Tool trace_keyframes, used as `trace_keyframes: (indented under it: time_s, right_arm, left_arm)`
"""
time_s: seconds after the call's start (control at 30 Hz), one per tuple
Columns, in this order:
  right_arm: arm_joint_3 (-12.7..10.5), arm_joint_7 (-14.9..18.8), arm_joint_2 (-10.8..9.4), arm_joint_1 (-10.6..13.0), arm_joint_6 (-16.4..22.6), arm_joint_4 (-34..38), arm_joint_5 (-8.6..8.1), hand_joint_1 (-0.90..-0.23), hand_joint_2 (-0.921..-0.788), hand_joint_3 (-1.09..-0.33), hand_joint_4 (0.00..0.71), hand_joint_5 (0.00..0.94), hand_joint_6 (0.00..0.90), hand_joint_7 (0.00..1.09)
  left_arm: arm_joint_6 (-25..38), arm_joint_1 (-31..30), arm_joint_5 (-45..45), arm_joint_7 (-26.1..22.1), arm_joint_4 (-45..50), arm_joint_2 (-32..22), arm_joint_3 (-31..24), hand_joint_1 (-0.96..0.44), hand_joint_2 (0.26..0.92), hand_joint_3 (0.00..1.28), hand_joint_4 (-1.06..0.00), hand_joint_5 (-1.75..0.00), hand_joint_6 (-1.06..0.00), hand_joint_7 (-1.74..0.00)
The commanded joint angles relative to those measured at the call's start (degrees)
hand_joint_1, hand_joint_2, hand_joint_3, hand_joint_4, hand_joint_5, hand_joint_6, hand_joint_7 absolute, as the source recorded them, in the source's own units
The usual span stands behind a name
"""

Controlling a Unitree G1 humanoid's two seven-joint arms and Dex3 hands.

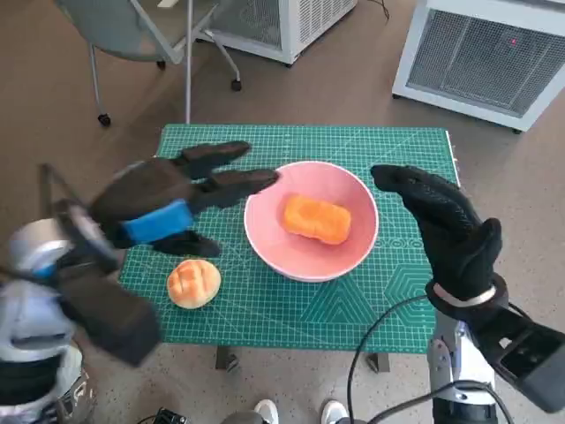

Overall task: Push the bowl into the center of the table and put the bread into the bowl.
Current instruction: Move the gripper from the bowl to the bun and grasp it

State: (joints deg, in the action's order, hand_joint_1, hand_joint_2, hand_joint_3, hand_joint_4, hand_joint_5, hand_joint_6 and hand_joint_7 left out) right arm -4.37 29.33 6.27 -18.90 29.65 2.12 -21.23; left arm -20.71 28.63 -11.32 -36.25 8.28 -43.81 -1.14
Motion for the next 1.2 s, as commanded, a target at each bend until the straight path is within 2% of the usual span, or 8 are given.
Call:
trace_keyframes:
  time_s: [0.03,0.23,0.4,0.57,0.8,1.2]
  right_arm:
    - [0.29,-0.35,-0.22,1.35,-1.00,-0.21,-0.13,-0.623,-0.921,-0.730,-0.001,-0.001,-0.001,0.30]
    - [0.48,-0.16,-0.39,1.00,-1.11,0.15,-0.25,-0.623,-0.921,-0.730,-0.001,-0.001,-0.001,0.31]
    - [0.64,0.00,-0.36,0.91,-1.53,-0.06,-0.48,-0.624,-0.921,-0.729,-0.001,-0.001,-0.001,0.31]
    - [0.55,0.30,-0.20,0.71,-1.73,-0.05,-0.86,-0.625,-0.921,-0.727,-0.001,-0.001,-0.001,0.31]
    - [0.41,0.89,0.22,0.45,-2.16,0.13,-1.63,-0.634,-0.921,-0.723,0.001,0.000,-0.001,0.32]
    - [0.28,1.27,0.54,0.03,-2.76,0.38,-1.67,-0.635,-0.921,-0.719,0.002,0.001,-0.001,0.34]
  left_arm:
    - [-9.47,-1.98,2.73,0.49,-5.46,-2.44,-2.26,-0.54,0.807,0.00,-0.21,0.00,-0.34,-0.01]
    - [-18.16,-3.74,3.07,0.48,-10.49,-5.12,-3.54,-0.61,0.827,0.01,-0.23,-0.01,-0.35,-0.01]
    - [-19.29,-6.77,4.18,-0.77,-11.20,-7.58,-4.51,-0.63,0.832,0.01,-0.23,-0.01,-0.36,-0.02]
    - [-17.52,-10.73,5.34,-1.91,-10.38,-9.43,-5.72,-0.64,0.817,0.00,-0.24,-0.01,-0.36,-0.02]
    - [-13.12,-15.48,8.30,-4.45,-9.32,-10.31,-5.71,-0.58,0.796,0.00,-0.24,0.00,-0.36,-0.01]
    - [-7.08,-17.40,8.48,-7.08,-10.32,-9.03,-2.89,-0.47,0.792,0.00,-0.25,0.00,-0.35,0.00]
